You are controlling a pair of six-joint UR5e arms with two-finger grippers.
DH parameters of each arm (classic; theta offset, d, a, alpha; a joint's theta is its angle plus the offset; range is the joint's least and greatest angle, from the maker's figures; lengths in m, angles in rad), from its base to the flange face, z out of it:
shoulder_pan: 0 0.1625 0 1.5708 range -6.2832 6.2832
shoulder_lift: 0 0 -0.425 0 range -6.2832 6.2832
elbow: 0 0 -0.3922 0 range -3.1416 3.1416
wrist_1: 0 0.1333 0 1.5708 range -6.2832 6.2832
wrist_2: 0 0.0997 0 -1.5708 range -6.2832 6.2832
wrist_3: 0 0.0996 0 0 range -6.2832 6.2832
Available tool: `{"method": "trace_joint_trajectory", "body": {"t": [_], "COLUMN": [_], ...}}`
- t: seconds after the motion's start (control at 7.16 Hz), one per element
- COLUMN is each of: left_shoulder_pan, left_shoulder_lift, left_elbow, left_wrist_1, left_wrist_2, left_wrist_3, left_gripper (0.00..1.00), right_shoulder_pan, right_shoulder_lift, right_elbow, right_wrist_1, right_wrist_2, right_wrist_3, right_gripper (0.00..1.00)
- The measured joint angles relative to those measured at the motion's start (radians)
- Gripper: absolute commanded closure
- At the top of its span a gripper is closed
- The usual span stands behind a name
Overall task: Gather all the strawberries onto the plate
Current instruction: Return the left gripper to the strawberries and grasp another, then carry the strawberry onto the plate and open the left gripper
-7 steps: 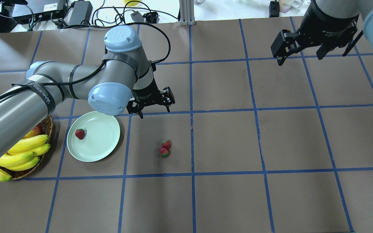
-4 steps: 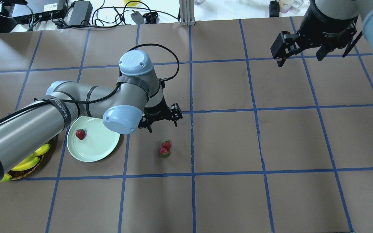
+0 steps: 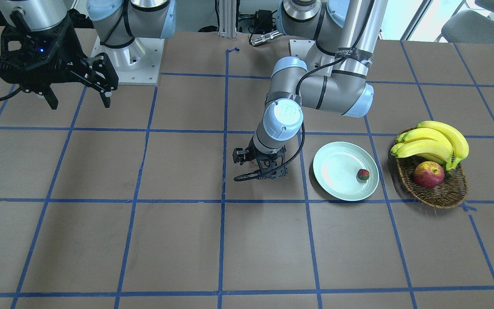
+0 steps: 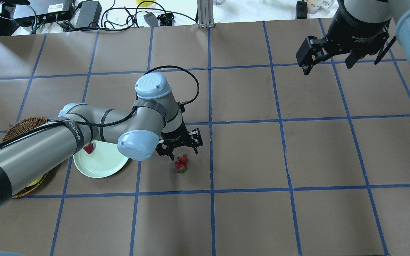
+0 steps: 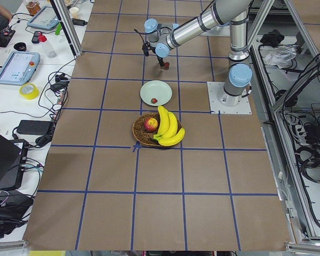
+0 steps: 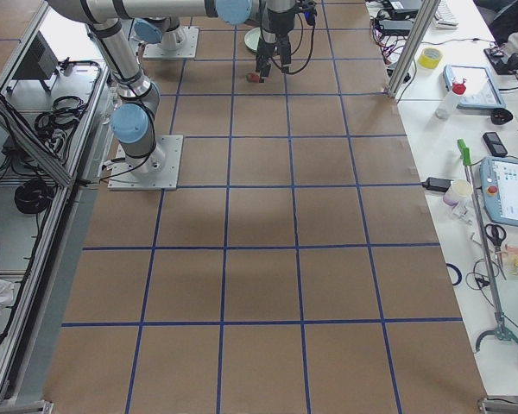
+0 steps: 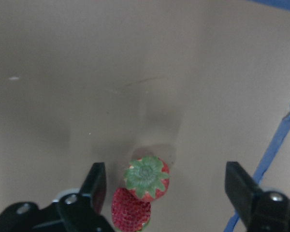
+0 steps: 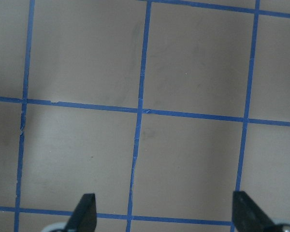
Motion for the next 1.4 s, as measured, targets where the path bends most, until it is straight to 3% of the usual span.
{"method": "trace_joint_trajectory", "body": {"t": [0.14,0.84,1.4], "left_shoulder_pan": [0.000,0.012,0.181], "left_shoulder_lift": [-0.001,0.021,0.047], "left_elbow": [-0.002,0.028,0.291], "left_wrist_1": [-0.002,-0.003,-0.246], "left_wrist_2": [-0.002,0.003,0.098], "left_wrist_3": [0.001,0.007,0.128], "left_gripper": [1.00,1.00,1.00], "right_shoulder_pan": [0.000,0.000,0.001], "right_shoulder_lift": [0.001,0.002,0.002], "right_elbow": [0.000,0.001,0.002], "right_wrist_1": [0.001,0.001,0.001], "right_wrist_2": [0.001,0.003,0.003], "right_wrist_3": [-0.001,-0.001,0.001], "right_gripper": [0.00,0.00,0.00]}}
